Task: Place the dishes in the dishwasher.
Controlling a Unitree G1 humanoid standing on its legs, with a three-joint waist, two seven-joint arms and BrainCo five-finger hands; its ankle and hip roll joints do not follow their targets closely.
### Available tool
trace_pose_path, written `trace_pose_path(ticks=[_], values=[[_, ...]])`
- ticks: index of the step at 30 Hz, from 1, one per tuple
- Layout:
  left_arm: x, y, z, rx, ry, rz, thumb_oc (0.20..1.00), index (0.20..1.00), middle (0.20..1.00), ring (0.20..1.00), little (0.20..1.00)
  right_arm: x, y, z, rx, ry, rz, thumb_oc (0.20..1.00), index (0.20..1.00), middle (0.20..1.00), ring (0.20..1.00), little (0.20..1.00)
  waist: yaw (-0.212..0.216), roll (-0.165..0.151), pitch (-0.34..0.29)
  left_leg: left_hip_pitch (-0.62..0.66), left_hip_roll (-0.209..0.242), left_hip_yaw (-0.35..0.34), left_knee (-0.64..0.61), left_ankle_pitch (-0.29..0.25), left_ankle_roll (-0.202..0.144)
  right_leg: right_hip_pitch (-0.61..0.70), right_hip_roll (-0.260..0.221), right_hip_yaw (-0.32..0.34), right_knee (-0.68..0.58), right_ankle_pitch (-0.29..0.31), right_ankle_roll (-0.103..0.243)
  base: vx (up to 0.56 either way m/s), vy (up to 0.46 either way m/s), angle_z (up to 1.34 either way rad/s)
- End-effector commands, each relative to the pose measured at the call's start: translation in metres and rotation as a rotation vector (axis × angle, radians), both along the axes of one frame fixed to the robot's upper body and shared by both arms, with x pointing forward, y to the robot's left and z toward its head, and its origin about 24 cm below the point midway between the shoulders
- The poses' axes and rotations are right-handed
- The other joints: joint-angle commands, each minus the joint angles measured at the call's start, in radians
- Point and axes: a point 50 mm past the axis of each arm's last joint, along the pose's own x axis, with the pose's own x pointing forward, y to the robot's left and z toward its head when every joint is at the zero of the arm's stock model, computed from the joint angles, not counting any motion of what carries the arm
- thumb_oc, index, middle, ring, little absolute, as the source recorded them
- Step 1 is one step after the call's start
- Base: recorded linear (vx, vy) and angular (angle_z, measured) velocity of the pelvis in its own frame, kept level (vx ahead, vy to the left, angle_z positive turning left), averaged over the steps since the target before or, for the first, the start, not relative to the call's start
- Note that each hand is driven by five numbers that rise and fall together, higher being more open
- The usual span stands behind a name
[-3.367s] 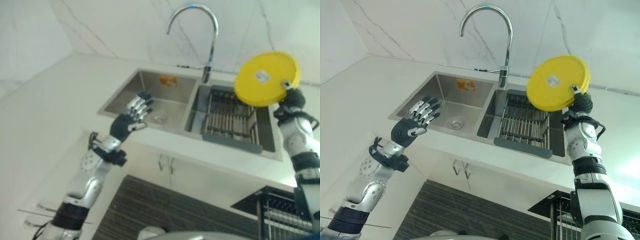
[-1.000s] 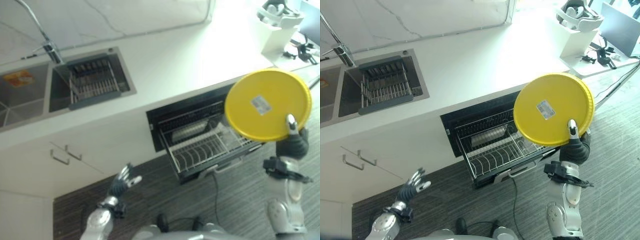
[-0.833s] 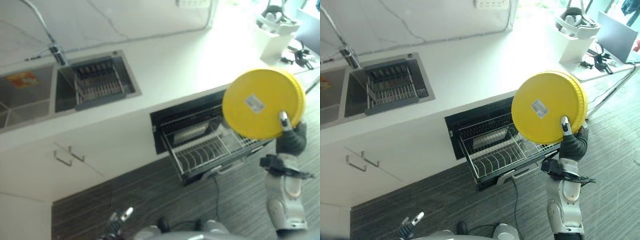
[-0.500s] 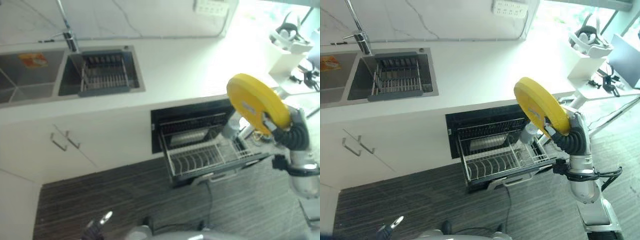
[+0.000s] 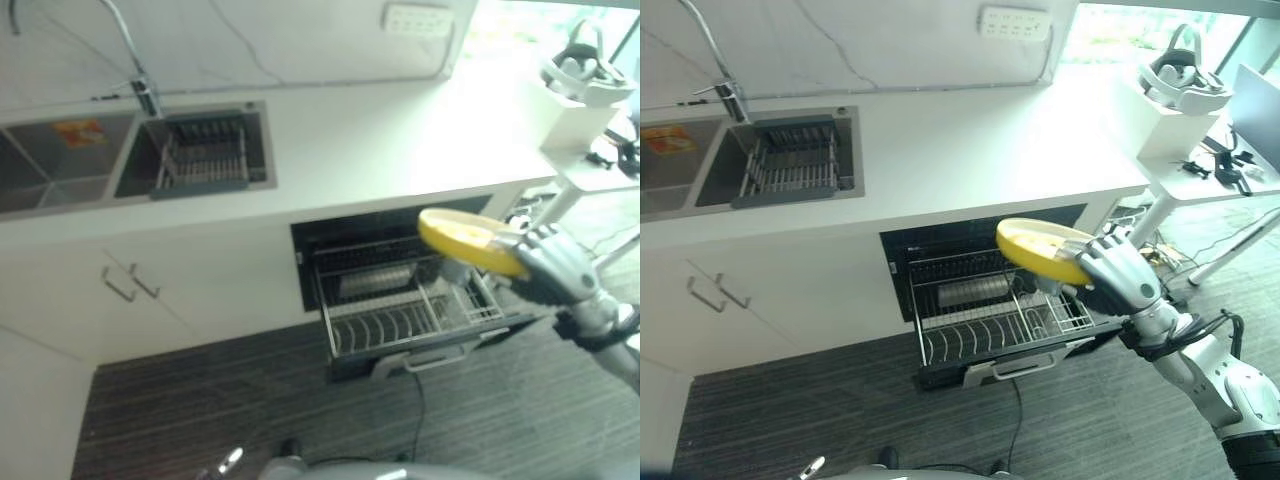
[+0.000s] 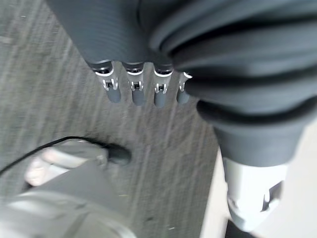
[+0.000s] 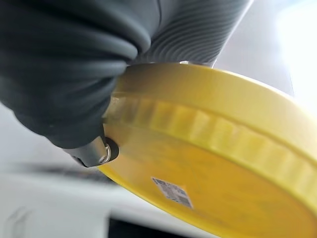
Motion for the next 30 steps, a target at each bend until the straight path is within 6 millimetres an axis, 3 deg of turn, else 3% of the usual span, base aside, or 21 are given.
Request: trace_pose_path(ticks=[1, 3, 17, 25, 30], values=[[0.017, 0.007, 0.003, 0.008, -0.044, -0.005, 1.0, 1.0, 1.0, 1.0, 1.0, 0.013, 0.004, 0.017, 0.086, -0.158, 0.035, 0.2, 0.2, 0.2, 0.2, 0.2, 0.045, -0.013, -0.026, 0.054, 0.039, 0.056, 0.008, -0.107, -0.03, -0.026, -0.043, -0.011, 0.055, -0.041, 0.068, 0.01, -0.012, 0.1], [0.017, 0.007, 0.003, 0.005, -0.04, -0.049, 1.0, 1.0, 1.0, 1.0, 1.0, 0.016, 0.007, 0.0, 0.071, -0.104, 0.048, 0.2, 0.2, 0.2, 0.2, 0.2, 0.061, -0.011, -0.025, 0.052, 0.037, 0.041, 0.009, -0.105, -0.03, -0.02, -0.045, -0.021, 0.057, -0.043, 0.067, 0.02, -0.011, 0.11], [0.005, 0.018, 0.008, 0.037, 0.0, -0.138, 1.0, 1.0, 1.0, 1.0, 1.0, 0.034, -0.003, -0.061, 0.176, 0.122, -0.161, 0.2, 0.2, 0.2, 0.2, 0.2, 0.157, 0.006, 0.005, 0.036, 0.029, -0.026, 0.012, -0.092, -0.031, 0.017, -0.057, -0.082, 0.058, -0.043, 0.071, 0.02, -0.002, 0.17], [0.015, 0.021, 0.013, 0.046, -0.015, -0.211, 1.0, 1.0, 1.0, 1.0, 1.0, 0.06, -0.003, -0.061, 0.129, 0.145, -0.259, 0.2, 0.2, 0.2, 0.2, 0.2, 0.209, 0.023, 0.04, -0.001, 0.028, -0.061, 0.014, -0.062, -0.037, 0.01, -0.062, -0.102, 0.062, -0.035, 0.068, 0.04, -0.033, 0.16], [0.025, 0.018, 0.014, 0.039, -0.03, -0.304, 1.0, 1.0, 1.0, 1.0, 1.0, 0.075, -0.022, -0.051, 0.093, 0.156, -0.351, 0.2, 0.2, 0.2, 0.2, 0.2, 0.236, 0.048, 0.085, -0.061, 0.024, -0.086, 0.02, -0.041, -0.04, -0.026, -0.062, -0.108, 0.066, -0.027, 0.067, -0.09, -0.058, 0.24]])
